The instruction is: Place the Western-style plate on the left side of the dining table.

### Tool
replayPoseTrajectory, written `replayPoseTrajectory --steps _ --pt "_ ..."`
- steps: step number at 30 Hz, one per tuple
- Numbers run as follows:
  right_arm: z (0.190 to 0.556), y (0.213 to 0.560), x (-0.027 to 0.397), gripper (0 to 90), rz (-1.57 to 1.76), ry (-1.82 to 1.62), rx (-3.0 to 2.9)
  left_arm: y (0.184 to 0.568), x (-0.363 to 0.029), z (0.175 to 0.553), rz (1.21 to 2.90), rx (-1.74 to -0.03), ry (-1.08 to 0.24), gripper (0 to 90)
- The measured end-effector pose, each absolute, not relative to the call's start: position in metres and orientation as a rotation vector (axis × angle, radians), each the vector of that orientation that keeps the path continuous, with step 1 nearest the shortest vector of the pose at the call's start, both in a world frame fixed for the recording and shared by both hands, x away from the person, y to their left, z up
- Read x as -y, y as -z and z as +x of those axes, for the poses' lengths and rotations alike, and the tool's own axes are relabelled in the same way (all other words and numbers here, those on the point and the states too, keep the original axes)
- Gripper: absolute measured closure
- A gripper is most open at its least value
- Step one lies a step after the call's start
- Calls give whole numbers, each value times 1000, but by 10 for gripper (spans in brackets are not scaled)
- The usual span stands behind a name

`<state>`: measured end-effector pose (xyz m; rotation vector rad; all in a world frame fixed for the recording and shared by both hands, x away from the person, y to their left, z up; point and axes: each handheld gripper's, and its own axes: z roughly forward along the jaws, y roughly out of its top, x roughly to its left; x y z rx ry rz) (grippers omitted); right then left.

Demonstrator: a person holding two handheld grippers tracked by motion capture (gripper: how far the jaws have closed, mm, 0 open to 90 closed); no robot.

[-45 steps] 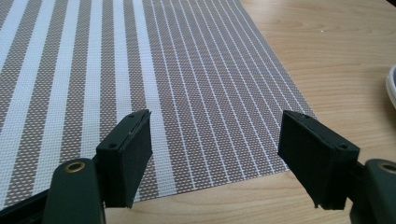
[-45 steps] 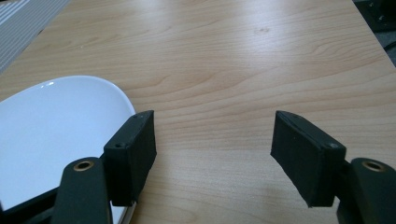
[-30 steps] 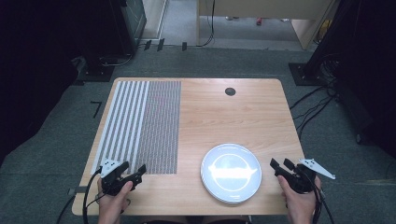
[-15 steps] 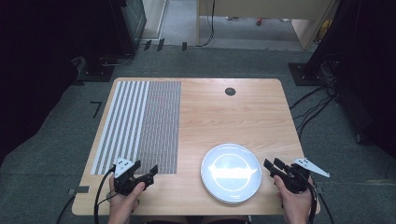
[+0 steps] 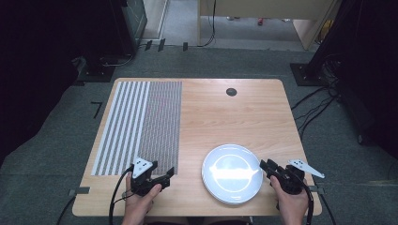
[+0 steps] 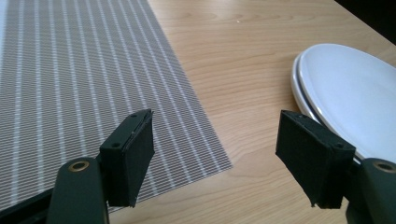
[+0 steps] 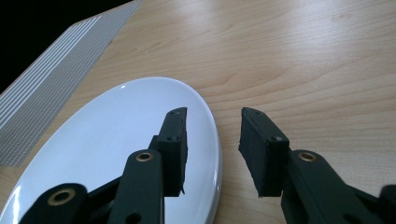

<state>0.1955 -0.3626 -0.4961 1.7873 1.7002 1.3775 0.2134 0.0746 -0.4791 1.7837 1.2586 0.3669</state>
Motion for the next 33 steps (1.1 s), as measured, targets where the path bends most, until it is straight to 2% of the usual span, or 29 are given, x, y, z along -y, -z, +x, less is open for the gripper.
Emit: replayPoseTrajectory --steps 9,20,26,33 --pt "197 499 367 620 1801 -1373 -1674 479 -45 217 1810 -1198 -306 284" --pt "197 504 367 793 1929 -1455 -1704 492 -8 213 1877 -1109 -201 254" --pt "197 507 367 822 1952 -1417 -1717 498 5 209 1898 -1068 -192 346" --pt "199 512 367 869 2019 -1451 -1704 503 10 209 1903 -1067 -190 389"
